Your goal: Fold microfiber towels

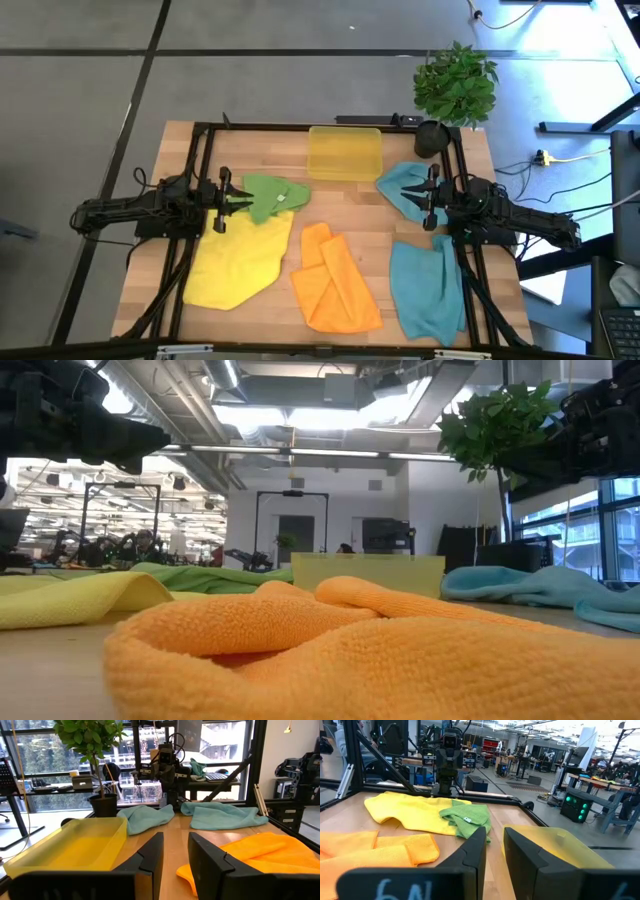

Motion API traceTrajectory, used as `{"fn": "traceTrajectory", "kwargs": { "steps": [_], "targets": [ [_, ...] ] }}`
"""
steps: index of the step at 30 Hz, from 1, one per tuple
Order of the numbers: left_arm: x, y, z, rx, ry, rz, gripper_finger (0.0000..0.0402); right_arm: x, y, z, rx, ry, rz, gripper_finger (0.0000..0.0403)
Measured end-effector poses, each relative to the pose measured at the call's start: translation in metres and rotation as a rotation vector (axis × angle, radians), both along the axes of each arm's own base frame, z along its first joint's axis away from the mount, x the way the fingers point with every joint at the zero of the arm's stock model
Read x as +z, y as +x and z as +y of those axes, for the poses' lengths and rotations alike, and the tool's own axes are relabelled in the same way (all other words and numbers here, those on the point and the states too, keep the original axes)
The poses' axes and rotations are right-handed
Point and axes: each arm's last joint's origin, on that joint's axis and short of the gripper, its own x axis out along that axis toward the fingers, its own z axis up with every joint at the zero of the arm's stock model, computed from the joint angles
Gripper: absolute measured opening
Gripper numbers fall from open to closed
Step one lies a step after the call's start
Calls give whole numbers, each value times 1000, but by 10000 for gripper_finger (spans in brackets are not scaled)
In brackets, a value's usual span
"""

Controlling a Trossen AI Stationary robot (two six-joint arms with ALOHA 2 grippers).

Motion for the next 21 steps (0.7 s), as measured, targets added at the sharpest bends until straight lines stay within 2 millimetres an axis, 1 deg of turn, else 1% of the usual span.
{"fn": "traceTrajectory", "kwargs": {
  "steps": [3,5,12,14,21],
  "targets": [
    [0,0,0,0,0,0,80,3,0,0,-11,-220,2,71],
    [0,0,0,0,0,0,80,3,0,0,-14,-274,15,71],
    [0,0,0,0,0,0,80,3,0,0,-12,-281,13,71],
    [0,0,0,0,0,0,80,6,0,1,7,-291,-23,71],
    [0,0,0,0,0,0,80,20,-3,8,220,-270,-191,71]
  ]
}}
